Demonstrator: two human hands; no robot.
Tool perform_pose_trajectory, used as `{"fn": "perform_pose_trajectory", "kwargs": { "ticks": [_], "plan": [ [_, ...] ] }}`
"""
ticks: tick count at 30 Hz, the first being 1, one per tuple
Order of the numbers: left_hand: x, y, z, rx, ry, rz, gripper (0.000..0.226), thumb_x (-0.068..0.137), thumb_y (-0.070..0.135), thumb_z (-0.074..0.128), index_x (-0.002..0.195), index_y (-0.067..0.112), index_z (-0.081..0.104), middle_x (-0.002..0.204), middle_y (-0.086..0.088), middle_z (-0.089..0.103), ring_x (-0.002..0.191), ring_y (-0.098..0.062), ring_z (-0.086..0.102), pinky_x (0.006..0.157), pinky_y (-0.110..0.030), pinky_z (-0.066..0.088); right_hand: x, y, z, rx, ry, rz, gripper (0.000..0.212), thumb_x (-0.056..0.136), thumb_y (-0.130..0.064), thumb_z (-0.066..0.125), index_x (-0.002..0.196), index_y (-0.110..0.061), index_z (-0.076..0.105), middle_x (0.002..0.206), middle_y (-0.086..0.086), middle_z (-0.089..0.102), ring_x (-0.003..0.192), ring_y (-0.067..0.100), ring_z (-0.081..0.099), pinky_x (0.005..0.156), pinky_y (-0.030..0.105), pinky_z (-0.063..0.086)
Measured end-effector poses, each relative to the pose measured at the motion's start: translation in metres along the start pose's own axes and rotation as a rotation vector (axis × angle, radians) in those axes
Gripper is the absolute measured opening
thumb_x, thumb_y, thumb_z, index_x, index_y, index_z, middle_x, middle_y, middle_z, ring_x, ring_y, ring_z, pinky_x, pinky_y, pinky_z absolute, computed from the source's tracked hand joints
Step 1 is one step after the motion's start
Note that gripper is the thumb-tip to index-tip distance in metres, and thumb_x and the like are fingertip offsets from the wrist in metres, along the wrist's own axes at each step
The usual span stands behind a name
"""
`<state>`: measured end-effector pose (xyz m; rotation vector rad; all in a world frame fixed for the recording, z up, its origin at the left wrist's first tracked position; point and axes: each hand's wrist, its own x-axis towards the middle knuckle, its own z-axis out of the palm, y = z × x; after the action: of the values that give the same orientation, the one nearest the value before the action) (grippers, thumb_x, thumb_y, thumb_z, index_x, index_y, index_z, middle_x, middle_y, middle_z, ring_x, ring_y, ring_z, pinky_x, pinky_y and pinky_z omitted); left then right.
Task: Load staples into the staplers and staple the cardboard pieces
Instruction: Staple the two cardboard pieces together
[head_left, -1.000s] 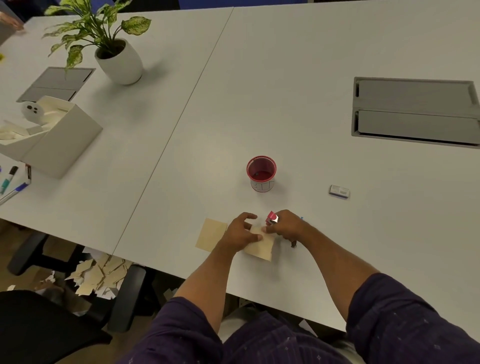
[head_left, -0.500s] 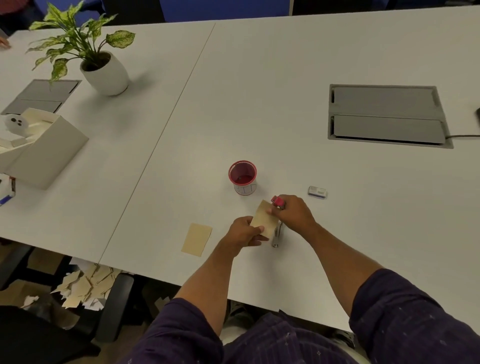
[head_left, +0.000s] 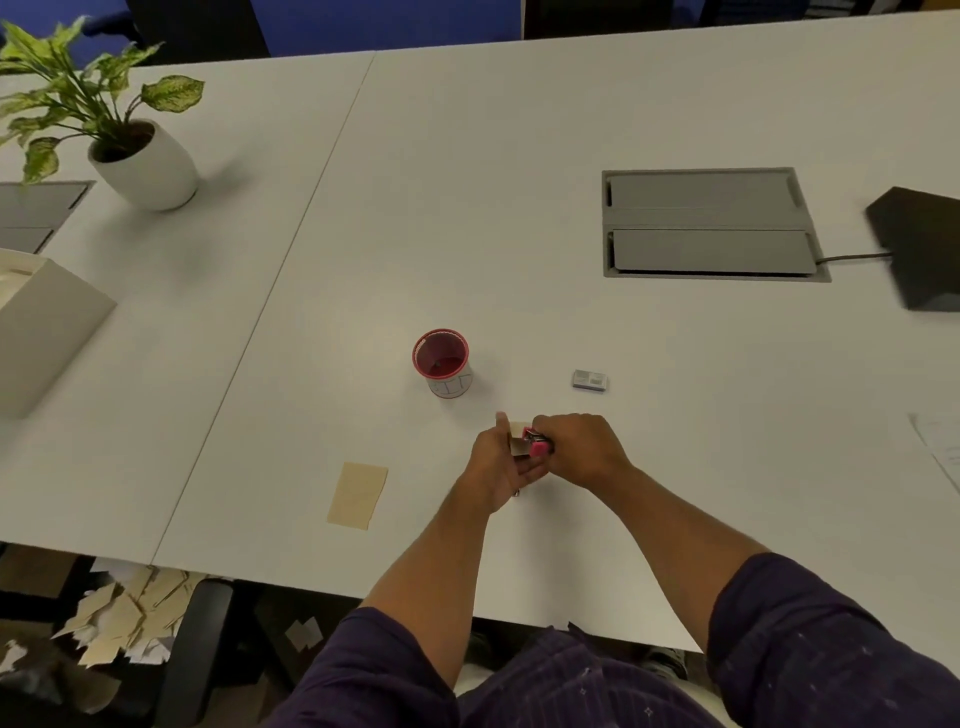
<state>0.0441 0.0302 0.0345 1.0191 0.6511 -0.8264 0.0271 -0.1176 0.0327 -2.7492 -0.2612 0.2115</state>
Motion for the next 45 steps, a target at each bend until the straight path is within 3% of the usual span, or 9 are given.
{"fn": "perform_pose_trajectory", "kwargs": {
  "ticks": [3,8,12,17,20,24,32,39,45],
  "plan": [
    [0.003,-0.002,0.005,0.027,0.001,0.014,0.057,0.105,0.047,0.034,0.126,-0.001,0.057,0.123,-0.026,0.065,0.114,-0.039,0.064,0.101,-0.050,0.051,-0.001,0.004,-0.001,-0.017,-0.002,-0.007,0.005,0.082,-0.020,0.063,0.081,-0.017,0.060,0.073,0.001,0.068,0.062,0.025,0.057,0.056,0.028,0.031],
    [0.004,-0.004,0.004,0.038,0.016,0.064,0.037,0.107,0.020,0.036,0.127,-0.004,0.056,0.115,-0.026,0.067,0.099,-0.037,0.069,0.087,-0.045,0.058,-0.004,0.012,-0.006,0.030,-0.039,-0.057,0.008,0.081,-0.017,0.065,0.088,-0.018,0.070,0.077,0.001,0.072,0.068,0.025,0.062,0.063,0.034,0.050],
    [0.001,-0.003,0.003,0.089,0.028,0.138,0.034,0.108,0.015,0.032,0.128,-0.002,0.054,0.120,-0.027,0.064,0.094,-0.036,0.070,0.076,-0.038,0.059,-0.009,0.020,-0.006,0.173,-0.062,-0.045,0.010,0.086,-0.016,0.063,0.086,-0.019,0.073,0.074,0.001,0.071,0.065,0.022,0.059,0.061,0.030,0.044],
    [0.002,0.001,-0.003,0.101,0.017,0.181,0.032,0.109,0.018,0.034,0.135,0.001,0.043,0.126,-0.030,0.059,0.092,-0.040,0.072,0.078,-0.037,0.061,-0.015,0.028,0.000,0.602,0.199,0.284,0.011,0.090,-0.035,0.073,0.091,-0.024,0.072,0.074,-0.009,0.069,0.067,0.007,0.062,0.063,0.022,0.047],
    [0.000,0.000,-0.004,0.123,-0.004,0.182,0.032,0.109,0.019,0.035,0.136,0.003,0.041,0.127,-0.029,0.058,0.093,-0.040,0.072,0.078,-0.037,0.062,-0.016,0.031,0.001,0.728,0.195,0.352,0.014,0.087,-0.038,0.077,0.088,-0.025,0.072,0.066,-0.012,0.064,0.060,0.000,0.055,0.057,0.010,0.039],
    [-0.002,-0.001,-0.002,0.136,-0.044,0.175,0.028,0.109,0.018,0.034,0.130,0.004,0.047,0.118,-0.025,0.064,0.095,-0.039,0.073,0.074,-0.035,0.061,-0.015,0.030,0.001,0.832,0.150,0.376,0.021,0.085,-0.037,0.078,0.077,-0.021,0.069,0.067,-0.009,0.062,0.060,0.002,0.049,0.060,0.018,0.039],
    [-0.003,0.003,0.003,0.097,-0.058,0.149,0.023,0.108,0.014,0.033,0.111,0.009,0.055,0.111,-0.025,0.066,0.093,-0.041,0.072,0.076,-0.037,0.062,-0.009,0.031,0.001,0.972,0.092,0.434,0.015,0.087,-0.026,0.079,0.088,-0.012,0.072,0.062,-0.009,0.056,0.057,0.009,0.049,0.060,0.028,0.040],
    [0.000,0.001,0.004,0.106,-0.082,0.128,0.022,0.107,0.009,0.034,0.112,0.007,0.055,0.108,-0.024,0.068,0.096,-0.042,0.072,0.076,-0.036,0.062,-0.005,0.031,-0.003,0.940,0.135,0.444,0.013,0.084,-0.019,0.081,0.087,-0.027,0.072,0.067,-0.014,0.067,0.059,-0.002,0.060,0.058,0.019,0.045],
    [0.008,-0.002,-0.003,0.198,-0.015,0.166,0.013,0.101,0.015,0.055,0.104,0.002,0.058,0.095,-0.020,0.075,0.093,-0.037,0.074,0.080,-0.035,0.062,-0.007,0.032,-0.003,0.989,0.167,0.471,0.018,0.083,-0.018,0.081,0.090,-0.030,0.071,0.078,-0.006,0.065,0.068,0.009,0.059,0.064,0.026,0.048]
  ]
}}
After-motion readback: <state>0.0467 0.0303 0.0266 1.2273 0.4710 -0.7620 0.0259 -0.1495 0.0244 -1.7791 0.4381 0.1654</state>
